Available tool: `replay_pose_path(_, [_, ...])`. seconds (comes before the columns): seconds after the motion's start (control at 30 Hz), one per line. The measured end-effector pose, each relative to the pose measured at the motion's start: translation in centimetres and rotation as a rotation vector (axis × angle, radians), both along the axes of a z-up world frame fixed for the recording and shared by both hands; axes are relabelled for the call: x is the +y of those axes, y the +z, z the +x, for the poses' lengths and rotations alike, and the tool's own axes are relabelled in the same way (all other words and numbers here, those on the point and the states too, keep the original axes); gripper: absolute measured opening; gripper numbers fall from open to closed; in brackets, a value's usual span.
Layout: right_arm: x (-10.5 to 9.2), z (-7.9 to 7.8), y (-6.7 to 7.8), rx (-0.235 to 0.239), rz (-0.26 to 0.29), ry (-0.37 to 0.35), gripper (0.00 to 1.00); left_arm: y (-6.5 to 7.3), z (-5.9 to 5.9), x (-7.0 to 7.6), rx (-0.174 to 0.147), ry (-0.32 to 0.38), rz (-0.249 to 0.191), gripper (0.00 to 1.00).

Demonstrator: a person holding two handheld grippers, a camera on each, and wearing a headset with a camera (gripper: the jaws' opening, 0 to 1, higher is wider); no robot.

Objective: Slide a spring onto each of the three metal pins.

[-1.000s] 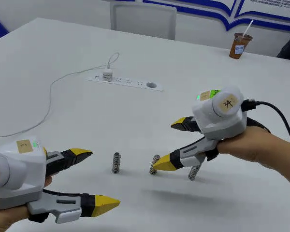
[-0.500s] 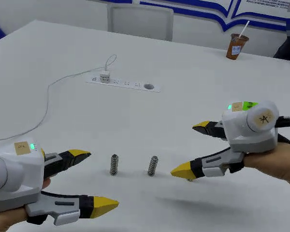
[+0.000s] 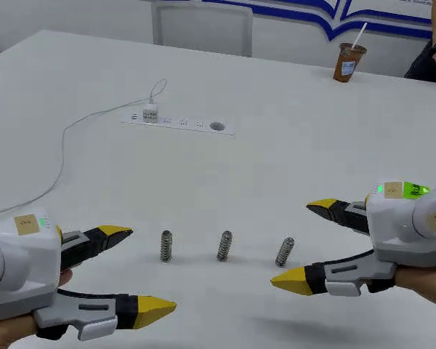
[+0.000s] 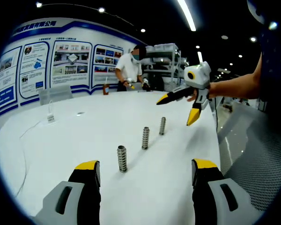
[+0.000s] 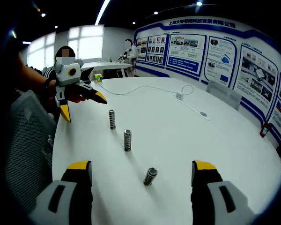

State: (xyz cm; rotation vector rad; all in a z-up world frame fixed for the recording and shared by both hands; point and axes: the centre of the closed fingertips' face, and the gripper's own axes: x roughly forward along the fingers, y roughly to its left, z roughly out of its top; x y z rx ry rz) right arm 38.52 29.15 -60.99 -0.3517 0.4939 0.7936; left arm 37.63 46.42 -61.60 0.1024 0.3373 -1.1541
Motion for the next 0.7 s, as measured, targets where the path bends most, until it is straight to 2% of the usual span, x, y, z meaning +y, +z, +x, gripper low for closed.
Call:
replay_pose_path(0.4, [-1.0, -1.9, 0.1, -0.045, 0.064, -0.021, 0.89, 0.0, 0.1, -0.1, -0.002, 0.001, 0.000, 0.83])
replay_pose_path(0.53, [-0.9, -2.5, -0.4, -0.045, 0.074, -0.018, 0.90, 0.0, 0.0, 0.0, -0.003, 0.005, -0.003, 0.83])
replay_pose_path(0.7, [-1.0, -2.9, -0.3, -0.051, 0.088, -0.029, 0.90, 0.1, -0.1, 0.0, -0.004, 0.008, -0.005, 0.83])
